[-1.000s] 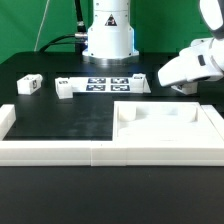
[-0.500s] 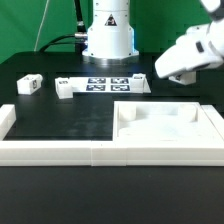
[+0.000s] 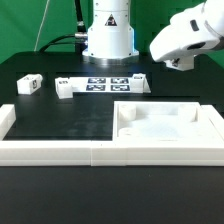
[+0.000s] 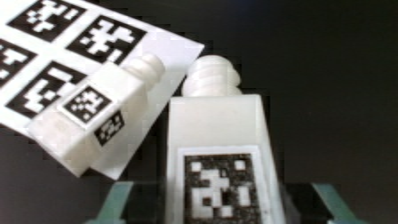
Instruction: Assemble one leg
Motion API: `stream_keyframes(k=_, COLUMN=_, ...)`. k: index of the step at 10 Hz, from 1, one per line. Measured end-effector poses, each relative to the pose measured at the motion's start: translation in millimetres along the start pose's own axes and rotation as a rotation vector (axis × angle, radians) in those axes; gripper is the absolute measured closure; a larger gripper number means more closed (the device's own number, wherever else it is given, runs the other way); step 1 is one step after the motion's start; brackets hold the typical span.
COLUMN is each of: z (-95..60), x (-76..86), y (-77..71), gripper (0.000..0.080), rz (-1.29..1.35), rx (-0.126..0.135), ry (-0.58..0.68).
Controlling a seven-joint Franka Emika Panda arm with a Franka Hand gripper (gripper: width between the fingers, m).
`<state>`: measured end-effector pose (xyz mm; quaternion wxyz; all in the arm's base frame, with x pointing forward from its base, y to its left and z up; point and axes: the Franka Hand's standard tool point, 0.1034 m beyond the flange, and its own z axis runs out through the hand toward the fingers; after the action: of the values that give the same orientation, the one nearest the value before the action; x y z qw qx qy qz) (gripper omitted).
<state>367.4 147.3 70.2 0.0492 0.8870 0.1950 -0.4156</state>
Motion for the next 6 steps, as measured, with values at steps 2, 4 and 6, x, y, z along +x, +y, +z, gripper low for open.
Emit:
stream_keyframes(k=2, z=-5.3, x=9.7, y=1.6, gripper=0.0509, rz=0.007, rx=-0.004, ry=0.121)
stream_keyframes(k=4, z=-17.6, x=3.8, y=8.3, gripper=0.0509, rz=0.002, rx=-0.04, ry=0.248)
stream_keyframes(k=6, z=-46.3, x=0.5, y=24.8, gripper=0.0509, rz=-0.016, rx=-0.061, ry=0.429)
